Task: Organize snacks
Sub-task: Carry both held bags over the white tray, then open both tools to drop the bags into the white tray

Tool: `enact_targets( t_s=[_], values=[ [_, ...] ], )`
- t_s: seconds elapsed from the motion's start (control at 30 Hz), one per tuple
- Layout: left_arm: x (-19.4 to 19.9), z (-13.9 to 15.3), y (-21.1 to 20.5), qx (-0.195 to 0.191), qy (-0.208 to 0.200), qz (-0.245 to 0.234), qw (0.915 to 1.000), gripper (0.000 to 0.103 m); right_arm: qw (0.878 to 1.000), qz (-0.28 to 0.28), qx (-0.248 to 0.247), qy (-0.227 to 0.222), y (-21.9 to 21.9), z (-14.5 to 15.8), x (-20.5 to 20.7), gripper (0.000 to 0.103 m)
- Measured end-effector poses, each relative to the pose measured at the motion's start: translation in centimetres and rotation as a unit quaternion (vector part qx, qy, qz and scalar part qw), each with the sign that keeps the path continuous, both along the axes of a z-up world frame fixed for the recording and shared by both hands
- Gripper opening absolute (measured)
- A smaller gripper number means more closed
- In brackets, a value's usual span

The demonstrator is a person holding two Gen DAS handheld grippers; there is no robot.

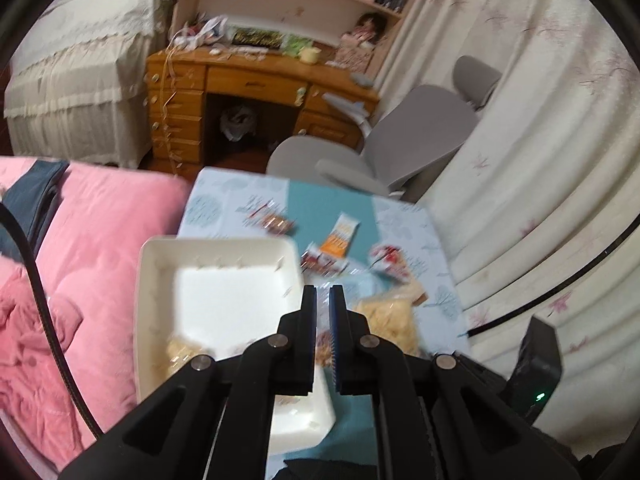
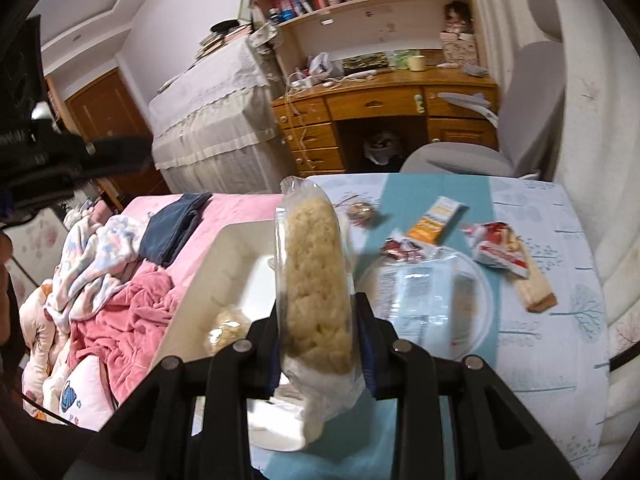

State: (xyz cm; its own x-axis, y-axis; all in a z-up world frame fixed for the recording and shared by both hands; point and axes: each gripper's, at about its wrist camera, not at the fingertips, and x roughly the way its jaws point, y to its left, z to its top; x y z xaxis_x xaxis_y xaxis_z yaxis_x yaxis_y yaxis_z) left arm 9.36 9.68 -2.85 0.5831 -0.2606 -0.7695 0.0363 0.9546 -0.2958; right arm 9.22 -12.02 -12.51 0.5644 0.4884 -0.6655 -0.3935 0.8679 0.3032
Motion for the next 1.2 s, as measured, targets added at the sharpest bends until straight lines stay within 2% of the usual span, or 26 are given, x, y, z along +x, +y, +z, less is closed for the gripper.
enact_targets(
  t_s=[0.3, 0.37, 0.5, 0.53, 0.57, 0.63, 0.73, 1.03, 1.2],
  values=[
    [-1.0, -4.1, 5.0, 0.018, 0.062, 0.009, 0.9979, 0.007, 1.000, 0.007, -0.005, 0.010, 5.5, -0.8, -1.4, 0.032],
    [-1.0, -4.6, 5.7, 0.023, 0.071, 0.010, 0.9971, 0.017, 1.000, 0.003, -0.006, 0.017, 6.2, -1.2, -1.4, 0.034],
    [-1.0, -5.4, 6.5, 0.036, 0.089, 0.010, 0.9954, 0.029, 1.000, -0.008, 0.006, 0.020, 6.9, -1.4, -1.8, 0.040],
    [-1.1, -5.5, 6.6, 0.036, 0.091, 0.010, 0.9951, 0.037, 1.000, -0.011, 0.004, 0.017, 7.0, -1.2, -2.0, 0.045],
    [-0.9, -5.5, 6.4, 0.038, 0.093, 0.010, 0.9949, 0.050, 1.000, -0.014, 0.003, 0.014, 7.1, -1.0, -2.0, 0.047],
    [-0.9, -5.5, 6.4, 0.041, 0.092, 0.011, 0.9949, 0.065, 1.000, -0.021, -0.001, 0.008, 7.0, -0.7, -2.1, 0.048],
    [-0.6, -5.5, 5.9, 0.037, 0.090, 0.013, 0.9952, 0.077, 0.999, -0.030, -0.007, 0.010, 6.7, -0.5, -2.3, 0.048],
    [-0.2, -7.4, 1.1, 0.048, 0.122, 0.028, 0.9910, 0.079, 0.998, -0.043, -0.027, 0.032, 2.7, -1.1, -2.7, 0.049],
    [-0.2, -7.7, -2.7, 0.056, 0.121, 0.044, 0.9900, 0.079, 0.999, -0.035, -0.030, 0.024, -0.7, -0.8, -2.4, 0.050]
  ],
)
